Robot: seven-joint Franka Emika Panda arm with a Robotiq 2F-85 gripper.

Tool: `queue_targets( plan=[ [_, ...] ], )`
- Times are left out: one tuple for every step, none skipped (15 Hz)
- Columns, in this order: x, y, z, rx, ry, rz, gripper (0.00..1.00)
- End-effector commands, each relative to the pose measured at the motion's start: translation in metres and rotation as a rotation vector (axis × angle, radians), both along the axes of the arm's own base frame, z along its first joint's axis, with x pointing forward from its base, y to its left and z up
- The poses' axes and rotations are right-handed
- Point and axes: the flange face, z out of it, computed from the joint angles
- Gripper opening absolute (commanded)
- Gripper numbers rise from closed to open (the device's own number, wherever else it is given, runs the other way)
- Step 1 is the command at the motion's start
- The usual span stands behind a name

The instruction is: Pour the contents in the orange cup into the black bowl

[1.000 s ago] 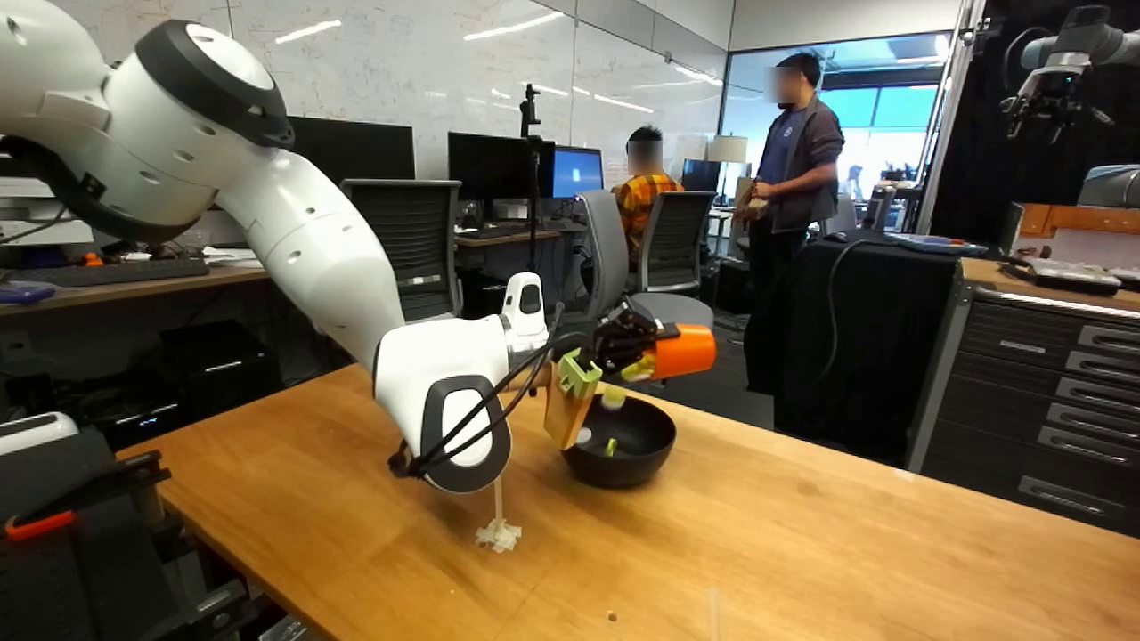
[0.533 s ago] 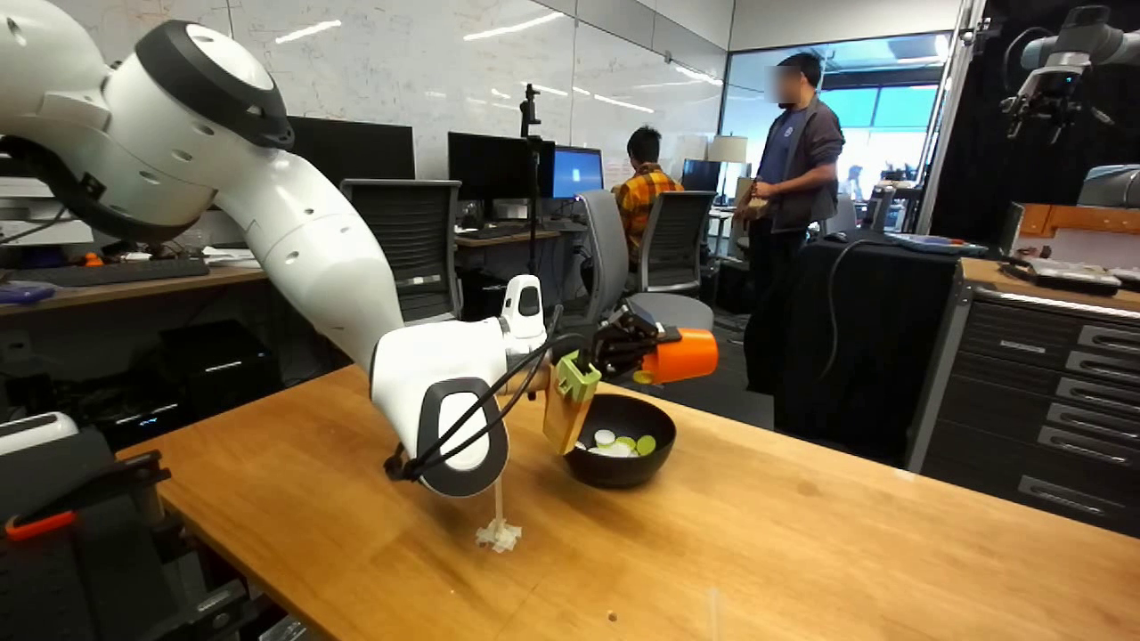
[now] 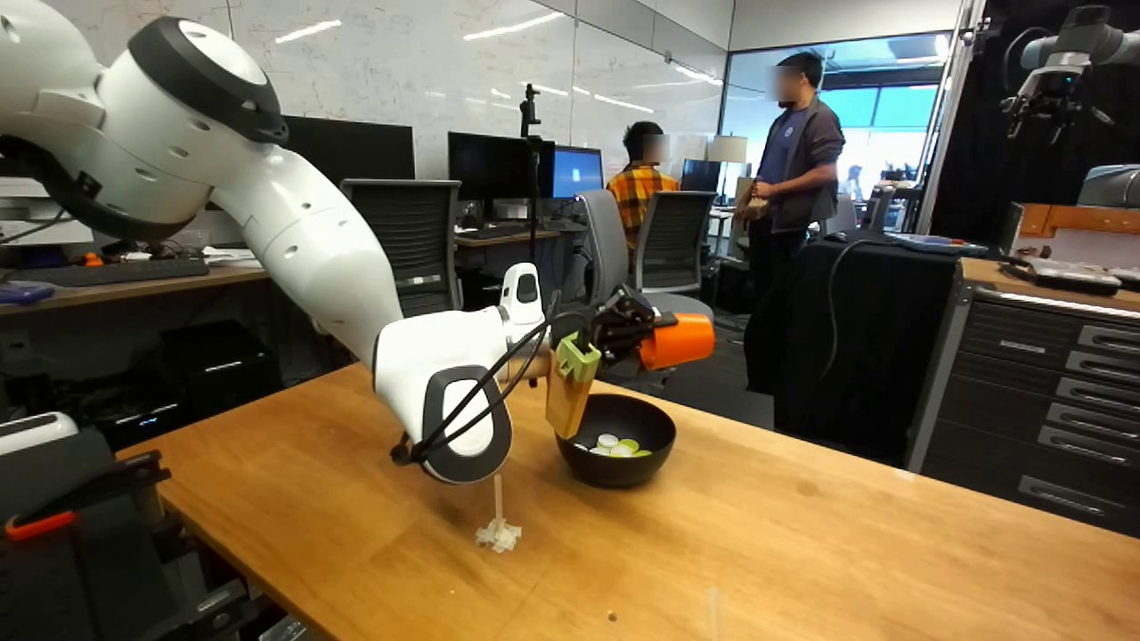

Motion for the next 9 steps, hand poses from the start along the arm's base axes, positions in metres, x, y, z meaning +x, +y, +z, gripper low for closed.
queue_targets(
  plan=[
    [0.006,0.01,0.018,-0.055,-0.047,0.017,0.03],
    [0.007,0.011,0.02,-0.059,-0.049,0.018,0.03],
    [0.008,0.012,0.021,-0.063,-0.052,0.019,0.03],
    [0.008,0.012,0.023,-0.066,-0.054,0.022,0.04],
    [0.01,0.013,0.025,-0.07,-0.057,0.024,0.04],
    [0.01,0.012,0.025,-0.072,-0.056,0.022,0.04],
    [0.011,0.012,0.027,-0.076,-0.059,0.023,0.04],
    [0.012,0.012,0.029,-0.081,-0.061,0.026,0.04],
    [0.012,0.011,0.03,-0.083,-0.062,0.025,0.04]
  ],
)
